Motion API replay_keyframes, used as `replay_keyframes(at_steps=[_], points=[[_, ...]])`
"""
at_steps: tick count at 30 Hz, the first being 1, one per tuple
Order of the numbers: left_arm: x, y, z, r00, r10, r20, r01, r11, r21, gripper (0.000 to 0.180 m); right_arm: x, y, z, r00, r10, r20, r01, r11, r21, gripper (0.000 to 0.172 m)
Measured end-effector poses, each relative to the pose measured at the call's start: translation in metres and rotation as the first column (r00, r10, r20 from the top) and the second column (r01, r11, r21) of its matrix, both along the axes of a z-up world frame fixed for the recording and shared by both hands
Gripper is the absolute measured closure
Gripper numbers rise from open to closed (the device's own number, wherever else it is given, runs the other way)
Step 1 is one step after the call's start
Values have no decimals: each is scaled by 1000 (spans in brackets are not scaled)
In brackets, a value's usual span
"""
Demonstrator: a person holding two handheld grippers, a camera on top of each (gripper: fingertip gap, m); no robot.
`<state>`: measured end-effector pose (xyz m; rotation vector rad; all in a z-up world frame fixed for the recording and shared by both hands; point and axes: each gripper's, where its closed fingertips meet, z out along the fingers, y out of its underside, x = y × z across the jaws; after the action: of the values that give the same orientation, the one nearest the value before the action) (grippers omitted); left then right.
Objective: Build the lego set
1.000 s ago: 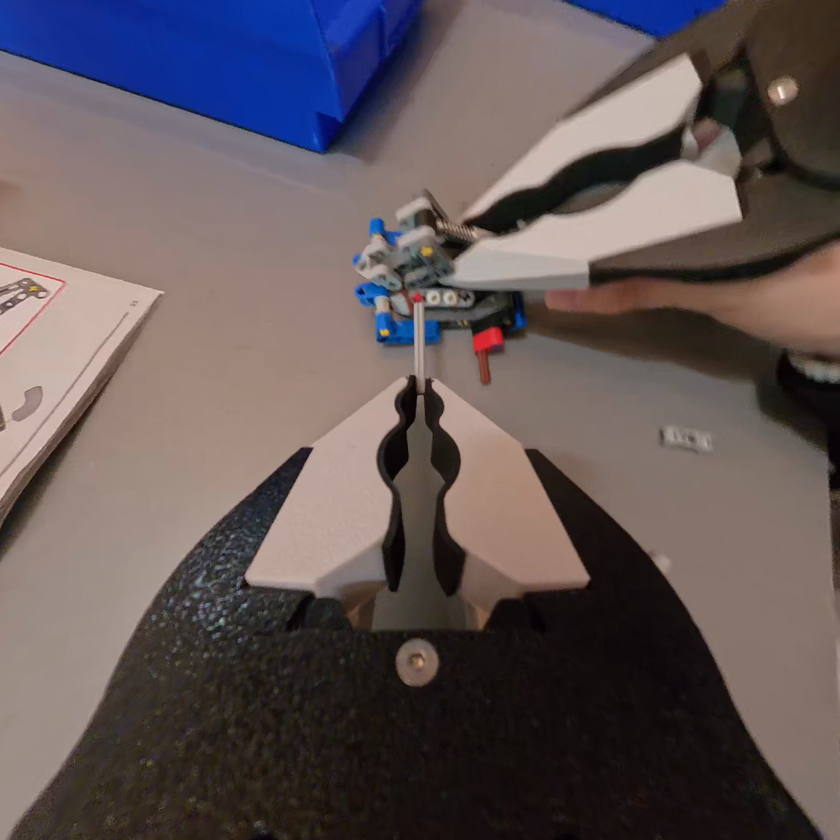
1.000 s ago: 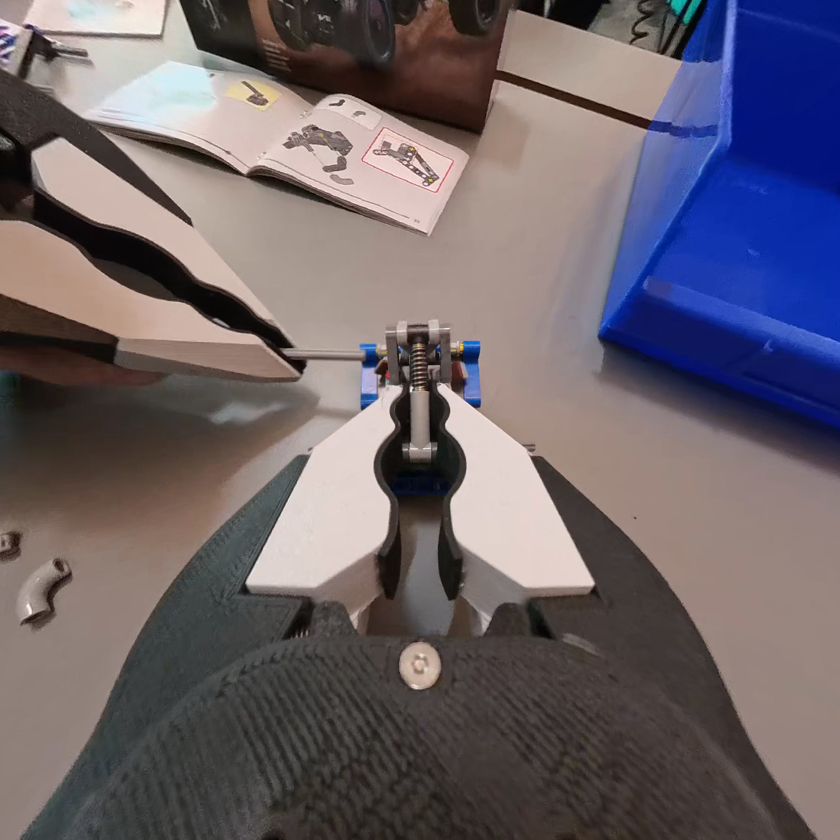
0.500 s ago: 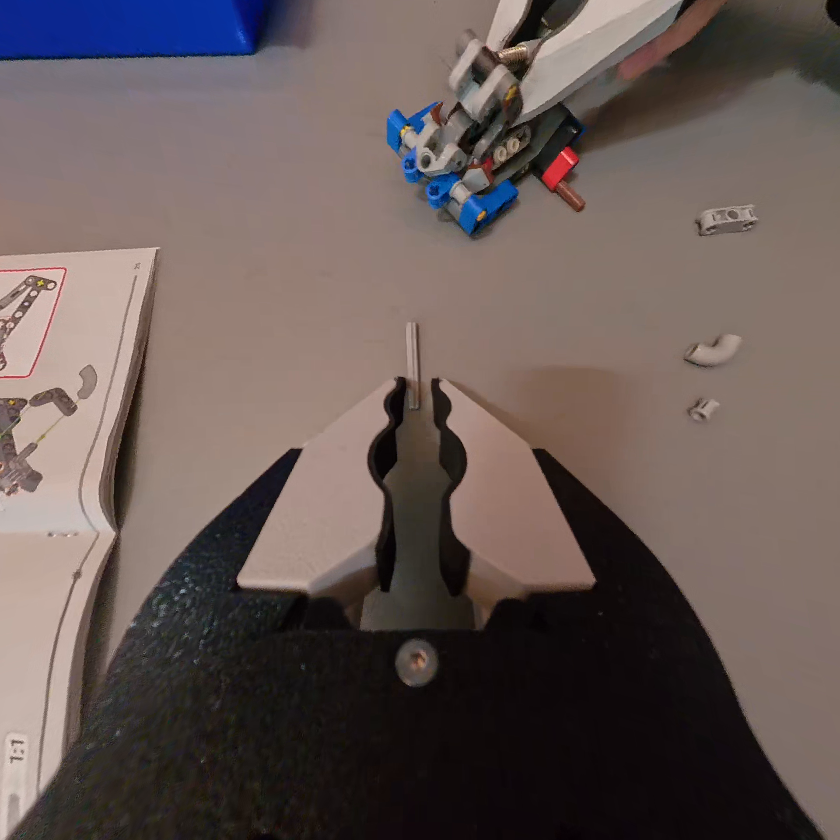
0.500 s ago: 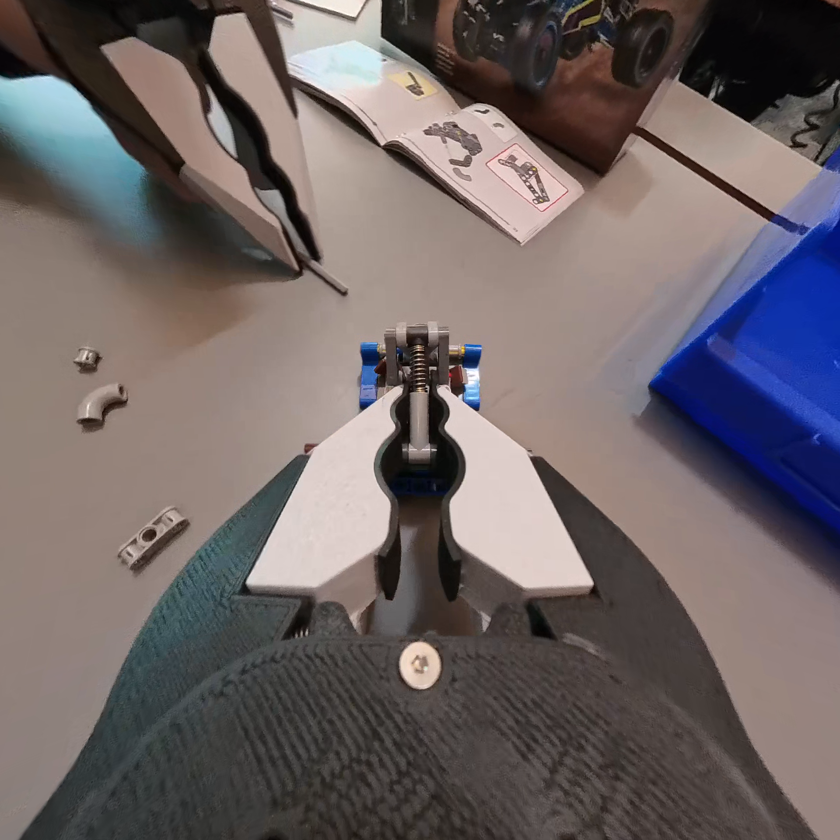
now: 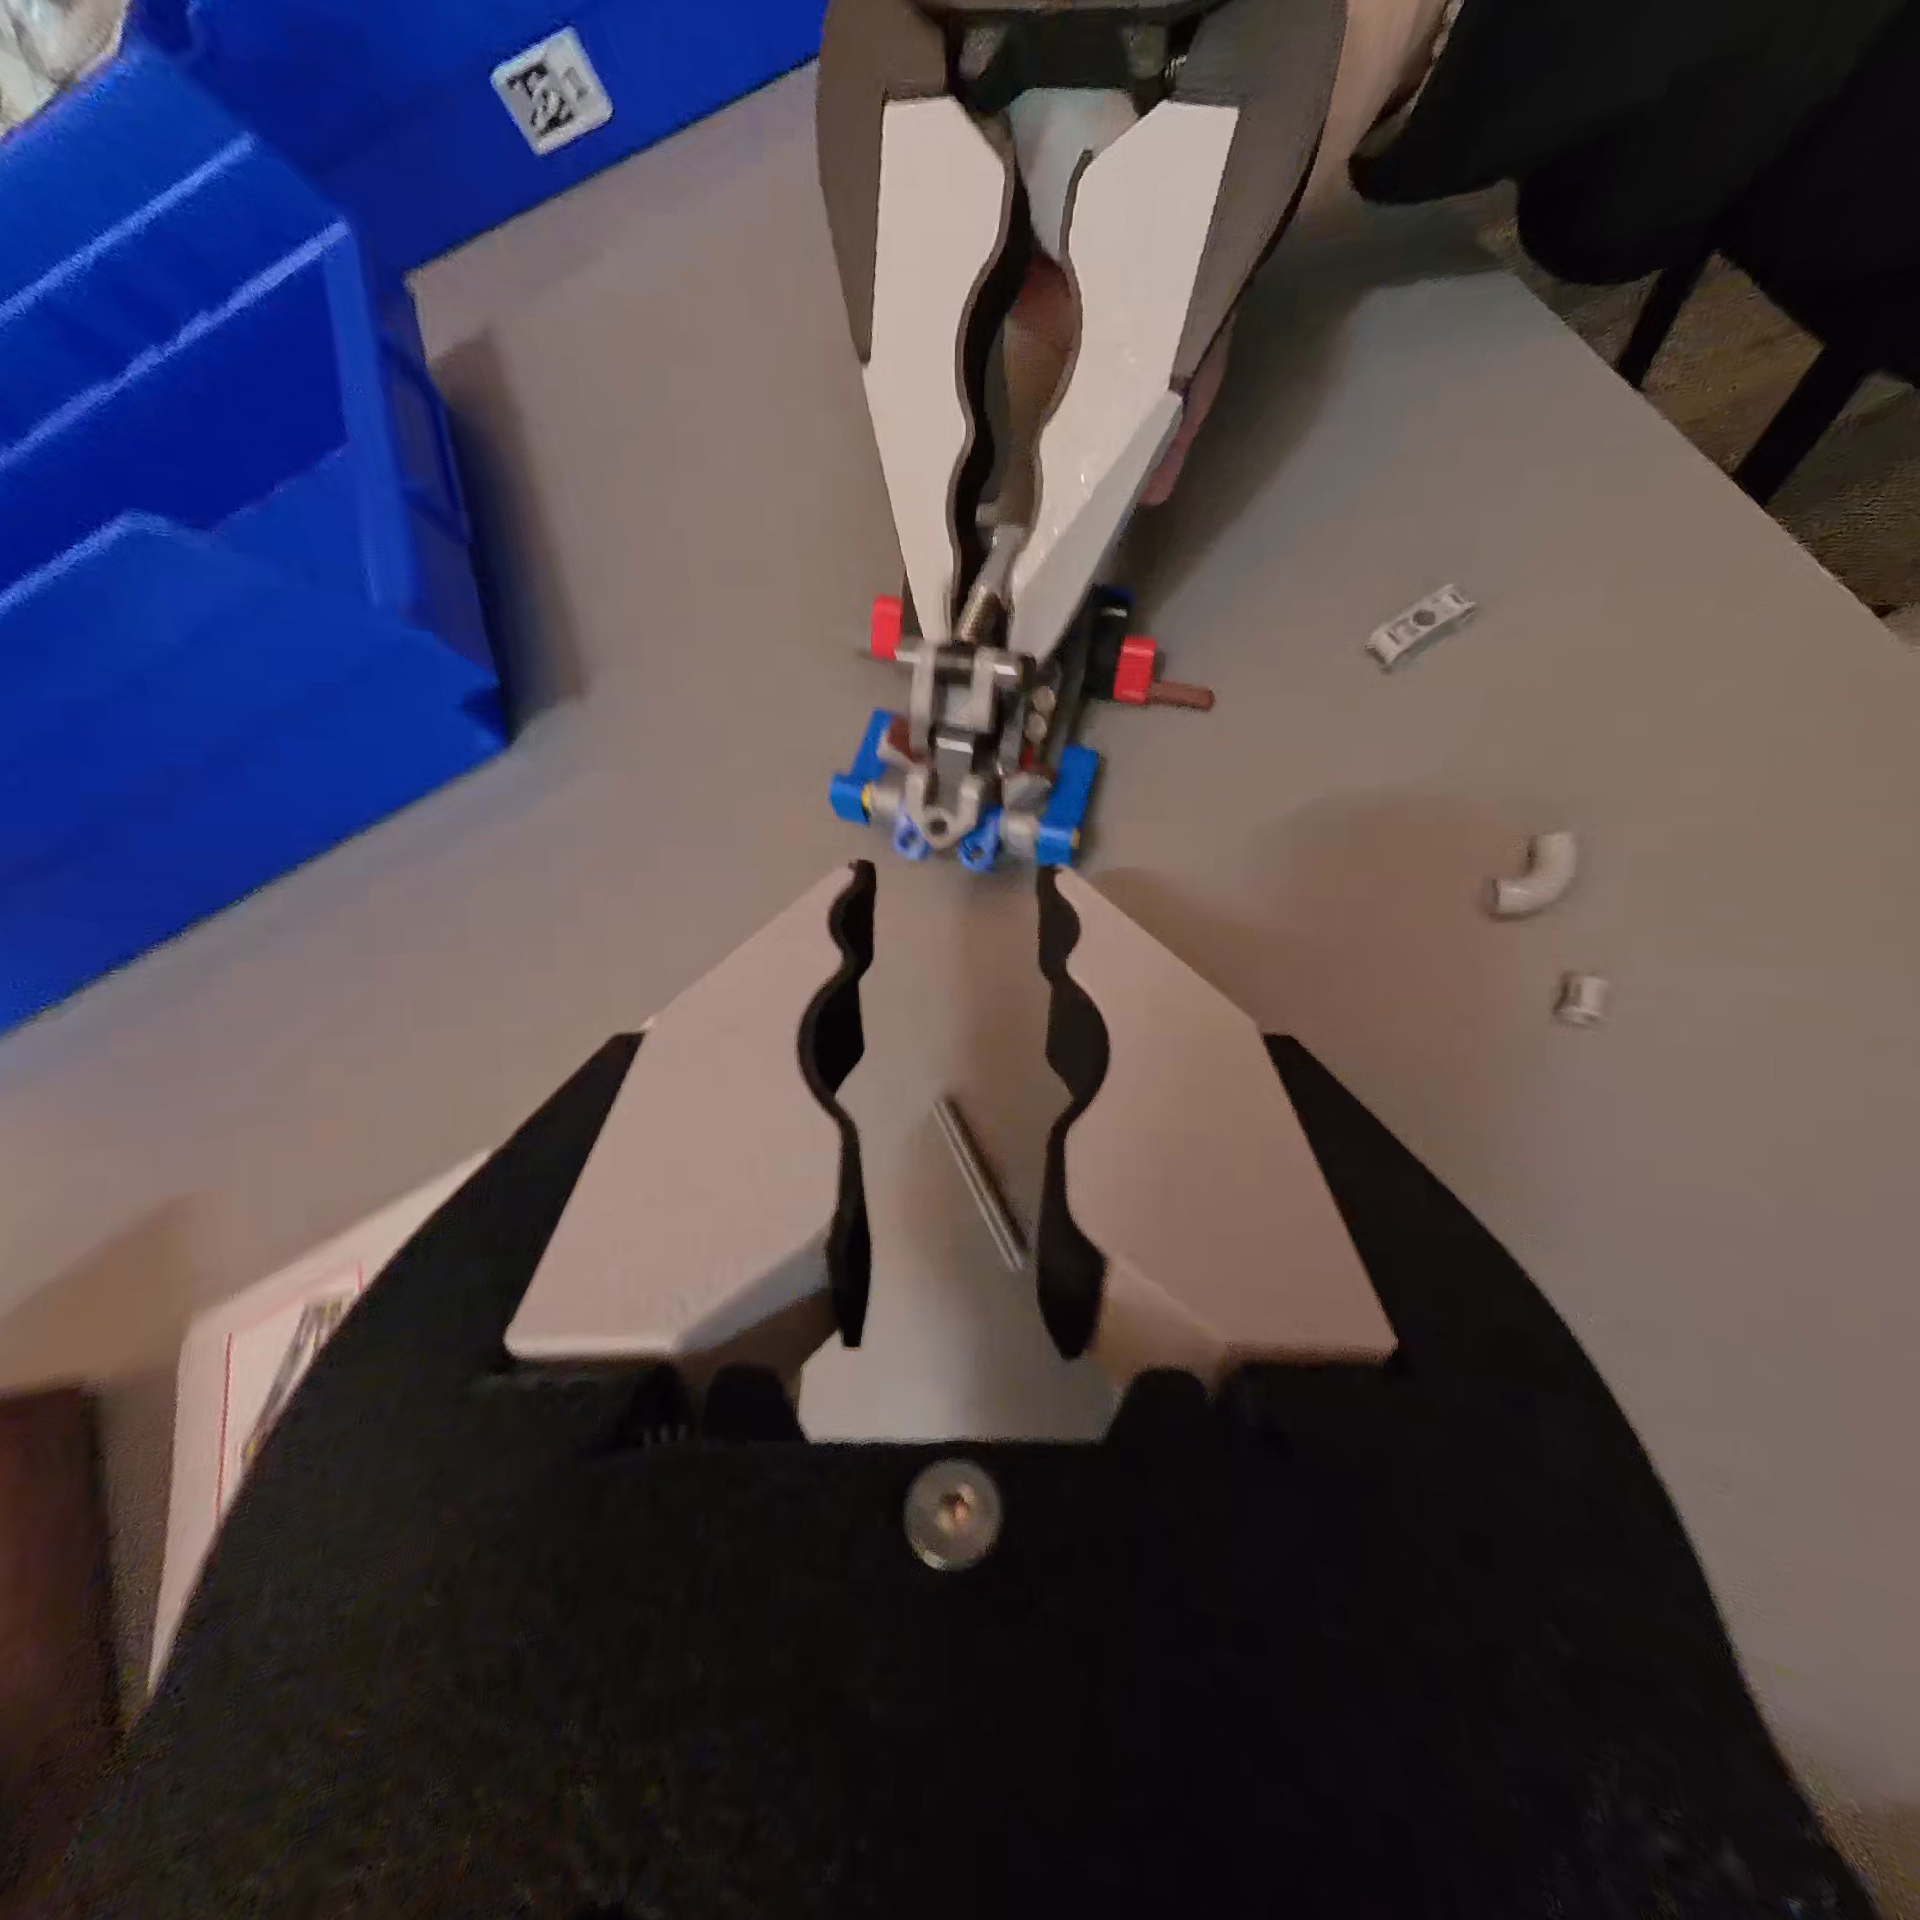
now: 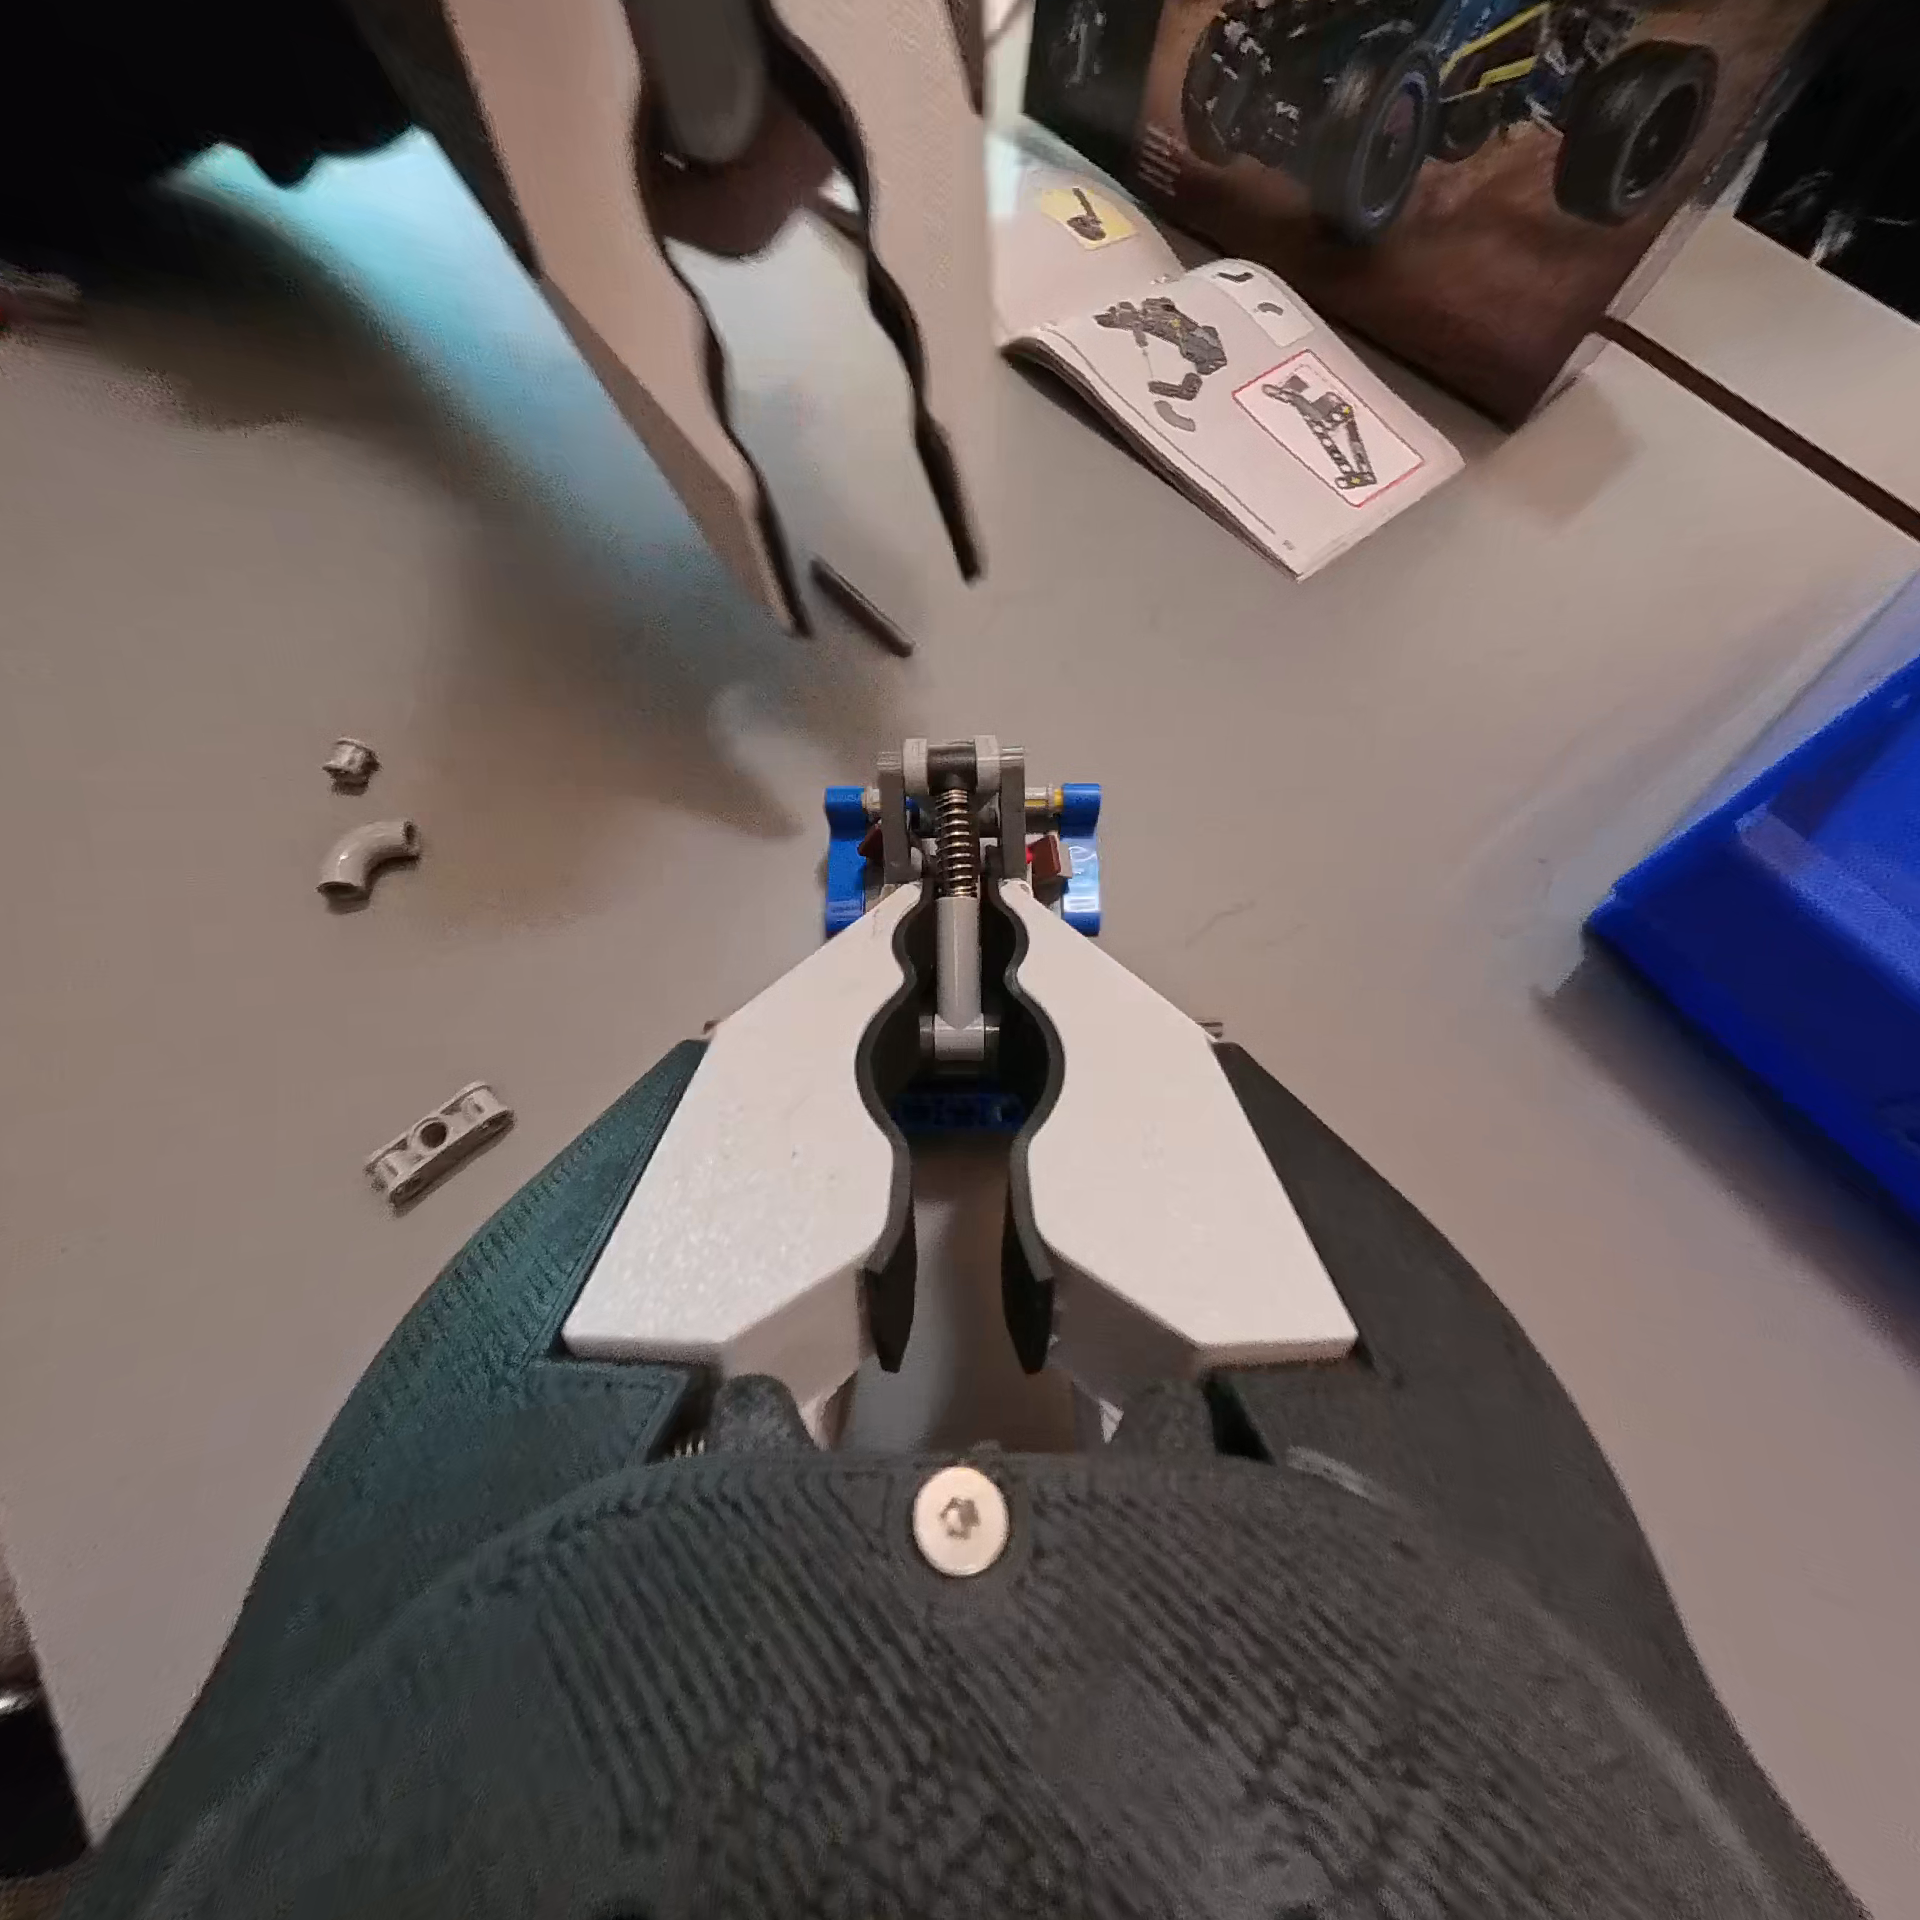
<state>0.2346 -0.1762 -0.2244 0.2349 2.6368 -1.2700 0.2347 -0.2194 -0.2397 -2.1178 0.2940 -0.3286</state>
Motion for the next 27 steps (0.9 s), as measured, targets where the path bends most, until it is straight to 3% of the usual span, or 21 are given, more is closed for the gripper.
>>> replay_keyframes(at_steps=[5, 9, 13, 27], points=[[-9, -24, -8, 988, -118, -98, 112, 992, -61, 154, -8, 2, 0, 998, 53, -17, -53, 999, 7, 167], [-3, -24, -18, 992, -124, -26, 124, 992, -15, 161, -9, 3, 0, 997, 77, -14, -77, 997, 6, 166], [-5, -28, -18, 989, -143, -43, 141, 989, -41, 168, -10, 4, -1, 996, 84, 4, -84, 996, -6, 164], [-6, -28, -12, 981, -195, 13, 195, 971, -140, 168, -10, 3, -1, 997, 79, 21, -79, 997, -7, 167]])
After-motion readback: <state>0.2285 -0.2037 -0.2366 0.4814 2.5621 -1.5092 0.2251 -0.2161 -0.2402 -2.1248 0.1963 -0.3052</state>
